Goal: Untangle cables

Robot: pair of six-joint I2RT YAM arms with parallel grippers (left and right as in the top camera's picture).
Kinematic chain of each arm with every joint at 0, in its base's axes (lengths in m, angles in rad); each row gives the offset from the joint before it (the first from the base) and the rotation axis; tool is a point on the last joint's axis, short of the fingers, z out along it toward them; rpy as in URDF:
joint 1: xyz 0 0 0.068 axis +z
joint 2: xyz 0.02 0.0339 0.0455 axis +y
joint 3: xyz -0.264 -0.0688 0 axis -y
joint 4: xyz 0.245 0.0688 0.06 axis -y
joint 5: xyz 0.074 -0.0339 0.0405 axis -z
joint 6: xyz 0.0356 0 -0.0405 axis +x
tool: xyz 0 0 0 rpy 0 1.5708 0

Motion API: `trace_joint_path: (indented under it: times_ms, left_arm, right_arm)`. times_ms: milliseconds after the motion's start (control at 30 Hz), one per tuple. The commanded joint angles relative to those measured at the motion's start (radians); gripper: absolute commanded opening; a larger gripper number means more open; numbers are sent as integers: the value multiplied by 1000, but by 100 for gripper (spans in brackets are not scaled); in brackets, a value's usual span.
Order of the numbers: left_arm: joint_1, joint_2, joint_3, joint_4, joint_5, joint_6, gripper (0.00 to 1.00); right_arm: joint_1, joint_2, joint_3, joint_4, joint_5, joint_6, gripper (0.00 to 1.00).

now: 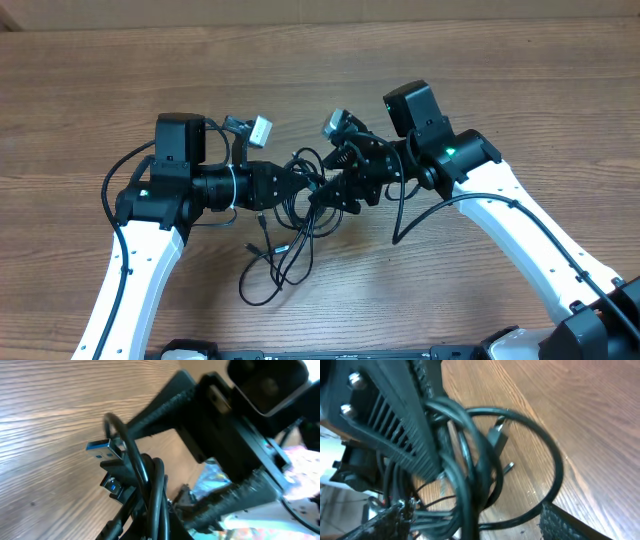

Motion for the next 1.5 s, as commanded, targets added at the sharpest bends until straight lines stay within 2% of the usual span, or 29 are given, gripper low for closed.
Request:
trace_joint_path:
  times_ms: [0,33,133,233,367,533,633,800,1000,1033,1233,1300,1467]
  left_arm:
    - [5,-2,21,7,119,-10,4]
    - [5,-2,21,8,126,-10,4]
    - [5,-2,21,8,126,-11,4]
    - [5,-2,21,8,126,-11,4]
    - [12,-2,21,40,125,-49,4]
    - [43,-2,21,174,119,-158,4]
    - [47,-2,21,226,47,-223,4]
    - [44,0,21,212,-115,-266,4]
    - [44,1,21,116,-247,-265,4]
    - [44,1,21,98,-255,-264,7]
    - [44,1,21,40,-280,-252,49]
    - [45,1,21,42,-280,-254,59]
    - [45,1,21,51,-210,-253,62]
  right_arm:
    - [-1,2,-6,15,-5,-7,67]
    - [-1,2,-6,15,-5,-7,60]
    - [-1,2,-6,18,-5,-8,29]
    - [-1,2,-6,20,-6,-7,4]
    - [-1,2,-6,-5,-24,-8,4]
    - [-1,2,-6,-122,-24,-65,4]
    - [-1,2,-6,-195,-53,-130,4]
    - [-1,2,-6,-282,-221,-279,4]
    - [-11,2,-6,-311,-199,-263,4]
    - [-17,2,-6,-310,-200,-250,4]
    - [-33,2,-6,-259,-200,-121,4]
    - [-33,2,-6,-227,-200,-66,4]
    - [-33,2,-6,-117,-174,110,4]
